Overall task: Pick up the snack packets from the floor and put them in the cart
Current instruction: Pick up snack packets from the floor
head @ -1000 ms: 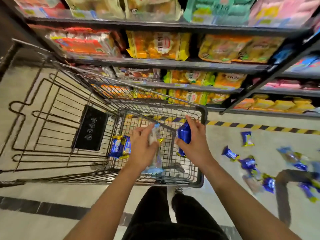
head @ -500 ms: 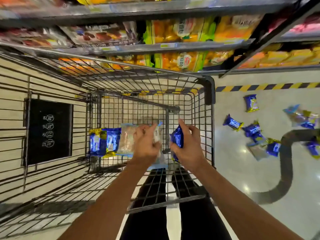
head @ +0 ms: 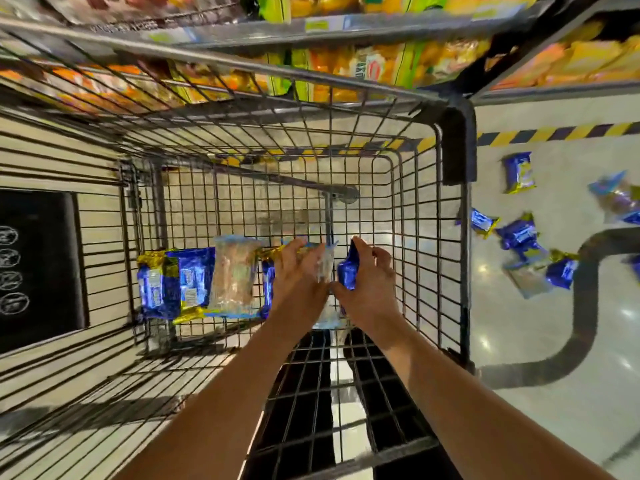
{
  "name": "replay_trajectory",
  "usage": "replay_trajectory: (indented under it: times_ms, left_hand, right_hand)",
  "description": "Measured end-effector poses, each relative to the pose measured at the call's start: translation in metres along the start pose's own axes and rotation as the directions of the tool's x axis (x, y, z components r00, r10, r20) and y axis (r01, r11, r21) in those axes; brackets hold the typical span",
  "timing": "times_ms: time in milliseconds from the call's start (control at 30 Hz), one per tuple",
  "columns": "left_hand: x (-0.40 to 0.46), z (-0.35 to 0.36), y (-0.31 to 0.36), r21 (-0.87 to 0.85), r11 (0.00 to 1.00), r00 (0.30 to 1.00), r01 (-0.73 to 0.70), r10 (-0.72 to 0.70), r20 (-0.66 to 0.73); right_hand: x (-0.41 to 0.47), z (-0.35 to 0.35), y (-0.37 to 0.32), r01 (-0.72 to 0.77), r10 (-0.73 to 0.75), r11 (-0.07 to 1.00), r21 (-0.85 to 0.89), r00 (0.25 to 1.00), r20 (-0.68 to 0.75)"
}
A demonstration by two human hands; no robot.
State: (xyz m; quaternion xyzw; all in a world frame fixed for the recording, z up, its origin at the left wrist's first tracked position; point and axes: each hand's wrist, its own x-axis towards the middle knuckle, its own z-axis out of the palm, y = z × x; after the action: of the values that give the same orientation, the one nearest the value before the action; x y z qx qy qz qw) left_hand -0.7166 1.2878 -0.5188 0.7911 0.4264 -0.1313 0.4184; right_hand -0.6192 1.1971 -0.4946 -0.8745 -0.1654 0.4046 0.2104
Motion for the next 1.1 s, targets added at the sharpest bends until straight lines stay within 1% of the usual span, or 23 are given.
replay_trajectory:
  times_ms: [133, 267, 400, 500, 567, 667, 733, 767, 800, 833, 900, 967, 1000, 1100]
  left_hand:
    - [-0.003, -0.005, 0.003, -0.131, 0.991, 0.999, 0.026, -0.032, -0.041]
    - [-0.008, -0.013, -0.001, -0.079, 0.993, 0.995, -0.085, 0.08, -0.061]
    - [-0.014, -0.031, 0.004, -0.125, 0.99, 0.996, -0.06, 0.05, -0.08]
    - [-0.02, -0.052, 0.014, -0.123, 0.991, 0.996, -0.052, 0.044, -0.072]
    - [-0.026, -0.07, 0.027, -0.099, 0.993, 0.995, -0.068, 0.061, -0.075]
    - [-0.042, -0.103, 0.054, -0.02, 0.988, 0.98, -0.155, 0.151, -0.128]
    - [-0.055, -0.127, 0.076, -0.011, 0.981, 0.972, -0.192, 0.189, -0.14]
    - [-0.062, -0.138, 0.086, -0.016, 0.978, 0.968, -0.208, 0.204, -0.144]
    - [-0.069, -0.148, 0.095, -0.008, 0.973, 0.963, -0.229, 0.225, -0.151]
    - [-0.075, -0.158, 0.104, 0.044, 0.965, 0.951, -0.258, 0.262, -0.163]
    - [-0.089, -0.175, 0.122, 0.256, 0.912, 0.912, -0.319, 0.369, -0.178]
    - [-0.106, -0.19, 0.142, 0.415, 0.842, 0.877, -0.346, 0.446, -0.175]
    - [-0.116, -0.197, 0.154, 0.455, 0.819, 0.868, -0.348, 0.465, -0.172]
    - [-0.143, -0.207, 0.187, 0.504, 0.784, 0.857, -0.363, 0.494, -0.15]
  right_hand:
    - [0.001, 0.003, -0.001, -0.008, 0.009, 1.0, 0.017, 0.999, -0.034]
    - [-0.006, -0.001, -0.011, -0.039, 0.038, 0.999, -0.035, 0.999, -0.025]
    - [-0.017, -0.006, -0.022, -0.053, 0.053, 0.999, -0.006, 0.999, -0.007]
    - [-0.031, -0.02, -0.04, 0.0, 0.001, 0.999, 0.044, 0.999, -0.033]
    - [-0.04, -0.032, -0.053, 0.04, -0.037, 0.999, 0.037, 0.996, -0.075]
    - [-0.059, -0.056, -0.074, 0.138, -0.125, 0.987, 0.087, 0.982, -0.143]
    - [-0.075, -0.077, -0.09, 0.197, -0.168, 0.971, 0.137, 0.965, -0.199]
    - [-0.084, -0.088, -0.097, 0.222, -0.186, 0.966, 0.133, 0.954, -0.236]
    - [-0.094, -0.099, -0.104, 0.237, -0.199, 0.965, 0.112, 0.942, -0.271]
    - [-0.103, -0.111, -0.11, 0.245, -0.214, 0.967, 0.064, 0.927, -0.308]
    - [-0.122, -0.135, -0.119, 0.238, -0.265, 0.964, -0.116, 0.887, -0.379]
    - [-0.14, -0.159, -0.125, 0.21, -0.313, 0.939, -0.271, 0.849, -0.425]
    - [-0.151, -0.171, -0.126, 0.193, -0.32, 0.932, -0.308, 0.837, -0.445]
    - [-0.179, -0.207, -0.118, 0.146, -0.327, 0.922, -0.36, 0.791, -0.516]
